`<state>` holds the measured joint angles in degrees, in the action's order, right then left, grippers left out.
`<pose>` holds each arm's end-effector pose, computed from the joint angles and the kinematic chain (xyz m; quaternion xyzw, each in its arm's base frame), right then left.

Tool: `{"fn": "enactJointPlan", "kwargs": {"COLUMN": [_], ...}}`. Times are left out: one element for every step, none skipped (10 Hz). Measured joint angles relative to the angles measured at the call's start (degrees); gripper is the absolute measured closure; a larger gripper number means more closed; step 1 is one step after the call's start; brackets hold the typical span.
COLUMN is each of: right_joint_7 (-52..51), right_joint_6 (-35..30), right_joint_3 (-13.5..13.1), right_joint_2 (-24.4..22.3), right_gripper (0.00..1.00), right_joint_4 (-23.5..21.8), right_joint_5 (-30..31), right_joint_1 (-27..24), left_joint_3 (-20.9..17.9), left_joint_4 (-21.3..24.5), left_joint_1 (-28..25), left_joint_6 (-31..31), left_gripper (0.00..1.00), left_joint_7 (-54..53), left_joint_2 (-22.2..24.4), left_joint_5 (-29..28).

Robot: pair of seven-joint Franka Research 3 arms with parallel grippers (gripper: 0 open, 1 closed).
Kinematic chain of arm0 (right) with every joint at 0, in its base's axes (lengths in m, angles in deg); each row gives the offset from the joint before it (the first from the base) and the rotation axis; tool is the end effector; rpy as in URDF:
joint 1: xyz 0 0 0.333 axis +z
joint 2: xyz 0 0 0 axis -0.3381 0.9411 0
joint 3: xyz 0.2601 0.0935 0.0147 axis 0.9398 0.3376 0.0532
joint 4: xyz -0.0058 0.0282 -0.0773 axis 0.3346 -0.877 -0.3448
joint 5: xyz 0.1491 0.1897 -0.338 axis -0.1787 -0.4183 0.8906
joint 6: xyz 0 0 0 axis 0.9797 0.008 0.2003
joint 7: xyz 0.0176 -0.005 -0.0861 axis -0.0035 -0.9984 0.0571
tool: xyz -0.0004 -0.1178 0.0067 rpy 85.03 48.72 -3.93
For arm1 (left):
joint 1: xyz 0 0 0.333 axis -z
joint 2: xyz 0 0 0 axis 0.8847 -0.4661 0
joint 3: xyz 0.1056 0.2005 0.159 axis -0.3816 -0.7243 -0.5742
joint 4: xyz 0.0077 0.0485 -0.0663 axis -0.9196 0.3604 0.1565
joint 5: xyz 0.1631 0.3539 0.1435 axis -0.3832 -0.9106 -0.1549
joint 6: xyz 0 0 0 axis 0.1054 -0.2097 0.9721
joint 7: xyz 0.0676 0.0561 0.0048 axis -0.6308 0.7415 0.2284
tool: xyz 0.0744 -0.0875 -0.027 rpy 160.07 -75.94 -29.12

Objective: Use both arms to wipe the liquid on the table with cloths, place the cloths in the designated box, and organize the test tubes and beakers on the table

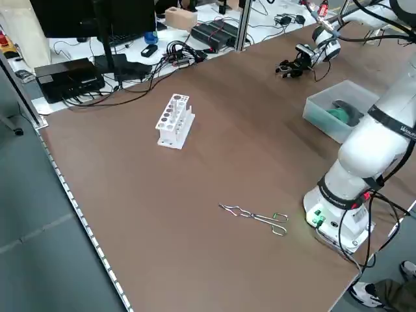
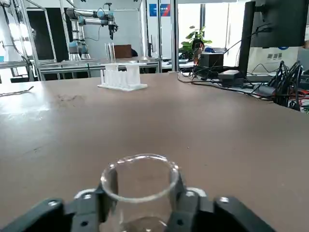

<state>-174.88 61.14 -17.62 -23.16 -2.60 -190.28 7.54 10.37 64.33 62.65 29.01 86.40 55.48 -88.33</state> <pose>0.5941 0.3883 0.0236 -0.5916 -0.4873 -0.4910 0.4141 0.5768 0.0012 0.5739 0.9991 0.0409 0.0061 0.0047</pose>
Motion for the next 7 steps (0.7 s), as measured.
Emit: {"fn": "enactJointPlan", "kwargs": {"right_joint_7": [0.03,0.05,0.06,0.04,-0.01,-0.08,-0.12], "right_joint_6": [0.05,0.18,0.31,0.67,1.00,1.17,1.30], "right_joint_3": [-0.09,-0.24,-0.41,-0.52,-0.69,-0.88,-0.97], "right_joint_2": [0.00,0.00,0.00,-0.02,-0.13,-0.45,-0.79], "right_gripper": [0.57,0.59,0.59,0.59,0.59,0.59,0.60], "right_joint_4": [0.04,0.21,0.53,1.01,1.46,1.64,1.72], "right_joint_5": [-0.03,-0.07,-0.08,-0.08,-0.03,0.22,0.53], "right_joint_1": [-0.01,-0.08,-0.25,-0.51,-0.91,-1.49,-2.30], "left_joint_3": [0.31,1.02,1.98,2.47,2.51,2.51,2.51], "left_joint_4": [0.00,-0.01,-0.01,-0.01,-0.02,-0.02,-0.02], "left_joint_1": [0.05,0.11,0.12,0.14,0.13,0.10,0.09], "left_joint_6": [0.00,0.00,0.00,0.00,0.00,0.00,0.00], "left_gripper": [0.00,0.00,0.00,0.00,0.00,0.00,0.00], "left_joint_7": [-0.12,-0.15,-0.14,-0.14,-0.14,-0.14,-0.14], "left_joint_2": [-0.09,-0.08,-0.08,-0.08,-0.08,-0.08,-0.08], "left_joint_5": [0.13,0.18,0.18,0.18,0.18,0.18,0.18]}}
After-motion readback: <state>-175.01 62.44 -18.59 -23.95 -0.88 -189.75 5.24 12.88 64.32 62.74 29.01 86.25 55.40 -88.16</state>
